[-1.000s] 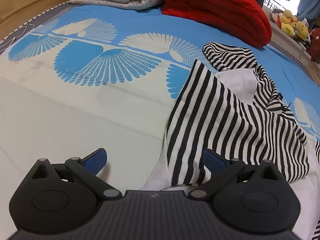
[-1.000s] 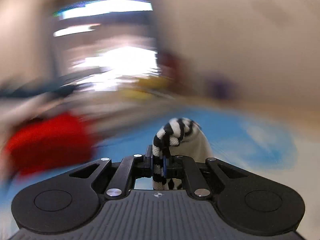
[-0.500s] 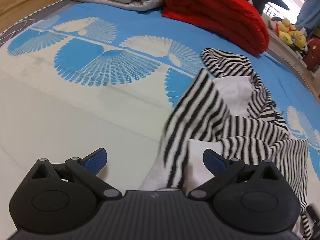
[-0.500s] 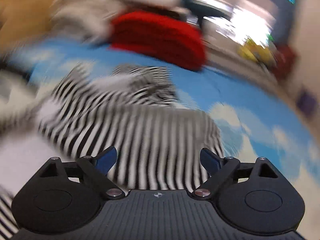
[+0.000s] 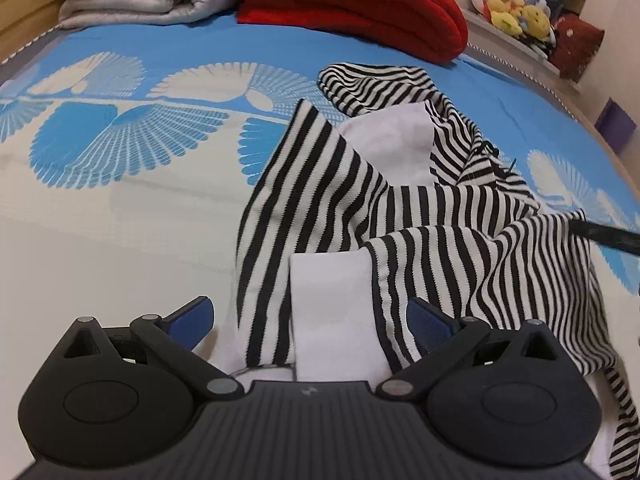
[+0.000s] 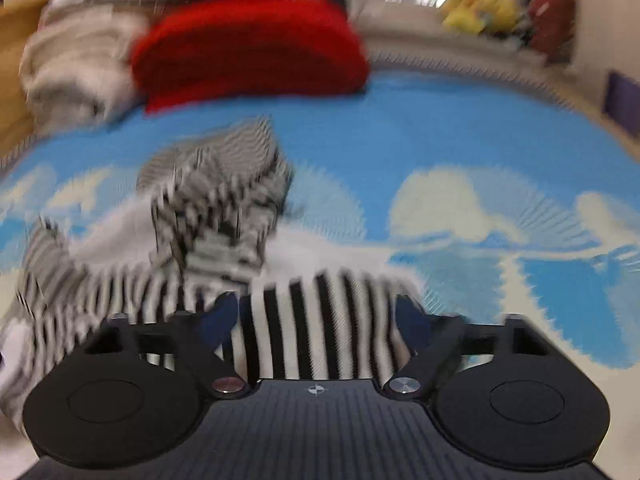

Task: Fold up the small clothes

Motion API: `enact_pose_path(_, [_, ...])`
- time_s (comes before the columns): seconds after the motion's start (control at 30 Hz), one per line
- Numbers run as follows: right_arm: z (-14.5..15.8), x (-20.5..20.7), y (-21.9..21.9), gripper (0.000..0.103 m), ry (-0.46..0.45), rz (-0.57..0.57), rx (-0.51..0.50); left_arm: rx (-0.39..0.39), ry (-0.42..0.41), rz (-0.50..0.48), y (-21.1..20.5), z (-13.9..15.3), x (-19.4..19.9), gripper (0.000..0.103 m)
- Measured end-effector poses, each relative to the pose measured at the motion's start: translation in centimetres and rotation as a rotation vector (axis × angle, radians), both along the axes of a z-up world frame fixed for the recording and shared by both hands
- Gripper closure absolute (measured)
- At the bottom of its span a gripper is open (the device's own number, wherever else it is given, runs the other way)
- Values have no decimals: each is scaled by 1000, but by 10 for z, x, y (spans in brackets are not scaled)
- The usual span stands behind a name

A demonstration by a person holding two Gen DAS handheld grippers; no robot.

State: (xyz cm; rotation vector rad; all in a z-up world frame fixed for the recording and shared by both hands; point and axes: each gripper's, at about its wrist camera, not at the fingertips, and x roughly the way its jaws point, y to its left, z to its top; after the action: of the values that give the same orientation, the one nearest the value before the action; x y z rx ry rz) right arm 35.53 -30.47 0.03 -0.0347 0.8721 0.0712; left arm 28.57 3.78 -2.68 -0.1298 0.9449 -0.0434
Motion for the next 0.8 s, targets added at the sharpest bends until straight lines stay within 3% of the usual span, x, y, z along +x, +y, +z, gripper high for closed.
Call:
enact_pose_path(0.03, [-5, 2, 2, 100, 7, -21, -43, 15, 2, -5, 0, -2, 2, 1])
enact_pose_path(0.2, [-3, -6, -34, 100, -94, -232, 55, 44, -4, 1, 0, -7, 5, 1])
enact_pose_path(0.33, [-24, -13, -41, 97, -51, -180, 97, -14, -26, 12, 4, -4, 5, 1])
enact_pose_path(0.37, [-21, -18, -45, 86, -67, -199, 124, -51, -37, 10, 5, -1, 4, 1])
enact_pose_path(0.43, [-9, -29, -58, 45, -114, -238, 217, -134, -69, -7, 6, 6, 5, 1])
enact_pose_path(0.5, [6, -42, -74, 38, -198, -276, 278, -161, -91, -26, 2, 11, 13, 1])
enact_pose_path(0.57, [14, -46, -89, 38, -213, -298, 279, -131, -80, -50, -7, 8, 27, 2])
enact_pose_path(0.67, [11, -48, -104, 39, -188, -316, 275, -100, -22, -103, -21, -9, 47, 21])
enact_pose_path(0.73, [1, -44, -103, 39, -177, -301, 257, -117, 14, -135, -26, -19, 55, 65])
enact_pose_path(0.8, [-15, -35, -95, 40, -158, -281, 221, -121, -18, -148, -28, -20, 55, 90])
